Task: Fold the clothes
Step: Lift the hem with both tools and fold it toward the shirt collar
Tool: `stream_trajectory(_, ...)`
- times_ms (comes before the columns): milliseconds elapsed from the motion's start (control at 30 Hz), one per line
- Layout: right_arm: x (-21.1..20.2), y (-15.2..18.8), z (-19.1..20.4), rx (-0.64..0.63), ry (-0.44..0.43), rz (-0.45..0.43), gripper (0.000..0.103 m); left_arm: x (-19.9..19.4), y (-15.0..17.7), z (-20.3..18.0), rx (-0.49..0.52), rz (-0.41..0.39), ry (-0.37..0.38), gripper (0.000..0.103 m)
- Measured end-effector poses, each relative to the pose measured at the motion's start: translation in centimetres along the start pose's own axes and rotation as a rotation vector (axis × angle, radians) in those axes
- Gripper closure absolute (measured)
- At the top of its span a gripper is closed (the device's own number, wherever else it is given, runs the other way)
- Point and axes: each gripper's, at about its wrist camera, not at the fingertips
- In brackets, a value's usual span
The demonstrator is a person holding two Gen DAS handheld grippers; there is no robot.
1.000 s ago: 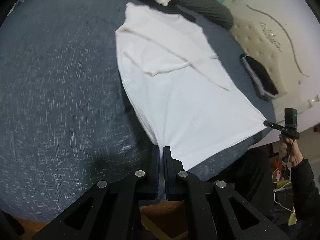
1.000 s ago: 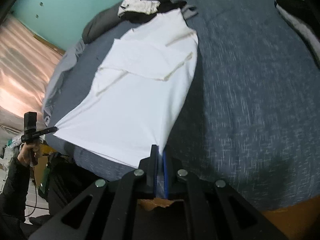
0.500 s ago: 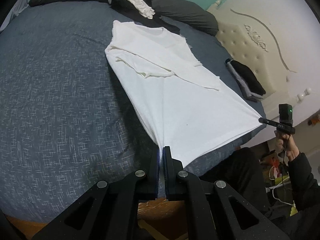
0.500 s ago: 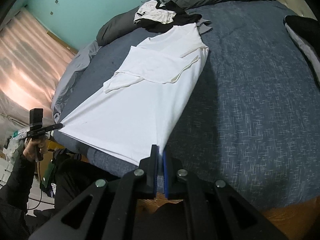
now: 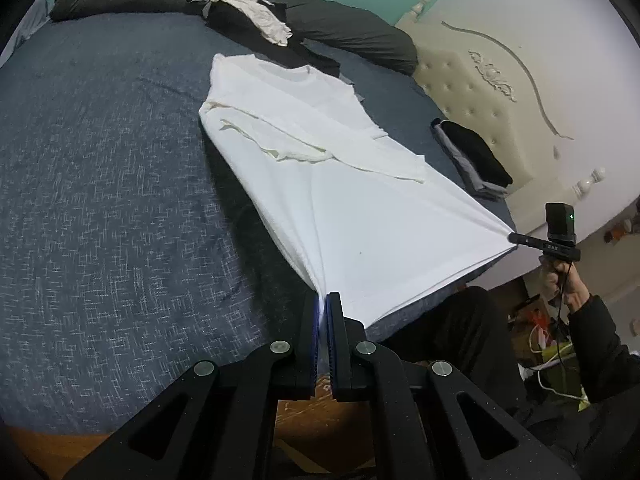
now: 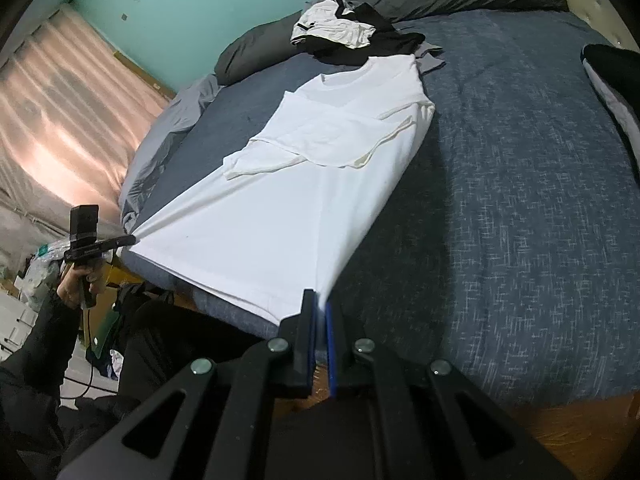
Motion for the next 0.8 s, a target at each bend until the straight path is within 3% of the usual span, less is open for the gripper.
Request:
stream_trajectory(433, 1.4, -4.5, 0.8, 0.004, -0.03, -0.032, 0.099, 0.6, -5.3, 0.2, -0.006, -0.039, -0.007, 0.099)
stream_trajectory(800, 5.0, -14.8, -1.8, 0.051, -0.005, -0.053, 0.099, 4.1, -14.6, 3.5, -0.042, -0.074, -0.035, 0.099)
Point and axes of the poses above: each gripper's, at about its wrist camera, not at the fingertips, and x roughly the way its jaws point, z to its left, y to its underside, and after that the axes turned 8 degrees about -z, right-handed
